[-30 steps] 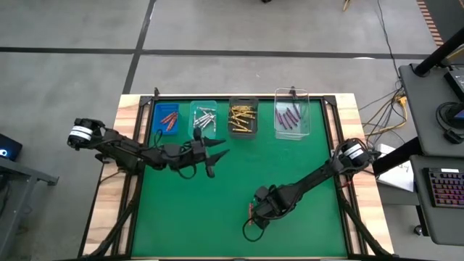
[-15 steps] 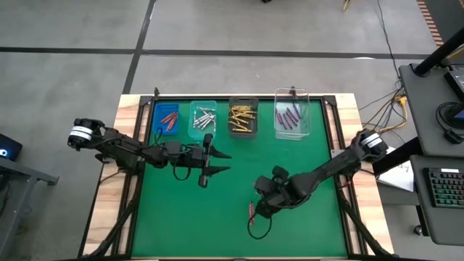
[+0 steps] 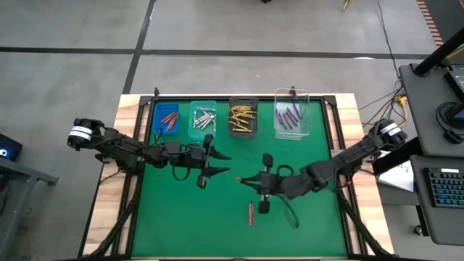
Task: Sort crayons
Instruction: Put the red crayon into the blue bin, then put the violet crayon into the transparent bin
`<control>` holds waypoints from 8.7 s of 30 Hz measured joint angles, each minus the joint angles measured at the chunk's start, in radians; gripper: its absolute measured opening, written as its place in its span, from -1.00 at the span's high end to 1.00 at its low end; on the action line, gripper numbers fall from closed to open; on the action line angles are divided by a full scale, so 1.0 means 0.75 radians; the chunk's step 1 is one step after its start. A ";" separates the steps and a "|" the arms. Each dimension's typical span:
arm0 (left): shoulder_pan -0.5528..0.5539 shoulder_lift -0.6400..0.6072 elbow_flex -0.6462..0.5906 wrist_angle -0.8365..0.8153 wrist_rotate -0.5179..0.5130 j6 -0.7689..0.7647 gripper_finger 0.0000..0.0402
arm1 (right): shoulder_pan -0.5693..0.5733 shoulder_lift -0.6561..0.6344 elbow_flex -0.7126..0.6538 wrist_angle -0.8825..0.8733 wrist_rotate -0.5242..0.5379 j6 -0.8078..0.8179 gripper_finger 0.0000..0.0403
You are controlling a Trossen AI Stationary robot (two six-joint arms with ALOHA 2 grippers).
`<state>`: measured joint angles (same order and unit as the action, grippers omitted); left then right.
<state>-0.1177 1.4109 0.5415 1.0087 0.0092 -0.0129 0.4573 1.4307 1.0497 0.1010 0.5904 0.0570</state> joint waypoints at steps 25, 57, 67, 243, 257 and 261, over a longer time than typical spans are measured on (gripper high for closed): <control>-0.004 0.010 0.054 0.066 0.104 -0.109 0.24 | -0.292 0.039 -0.344 0.920 -0.484 -0.206 0.96; -0.004 0.214 0.217 0.073 0.010 -0.104 0.80 | -0.305 0.041 -0.344 0.838 -0.483 -0.209 0.95; 0.001 0.186 0.212 0.041 0.009 -0.090 0.96 | -0.307 -0.005 -0.318 0.742 -0.476 -0.102 0.70; -0.064 -0.446 0.217 -1.635 -0.907 -0.330 0.67 | -0.061 0.788 0.581 -1.204 -0.577 1.563 0.94; -0.118 -0.445 0.217 -1.620 -0.897 -0.434 0.67 | -0.262 0.428 0.576 -1.759 -0.275 1.335 0.96; -0.136 -0.444 0.217 -1.613 -0.896 -0.471 0.67 | -0.466 0.249 0.576 -1.835 -0.157 1.150 0.96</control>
<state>-0.2195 1.0779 0.7044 -0.2012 -0.6628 -0.3665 0.1078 1.6175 1.4815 -1.2750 0.4729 0.9194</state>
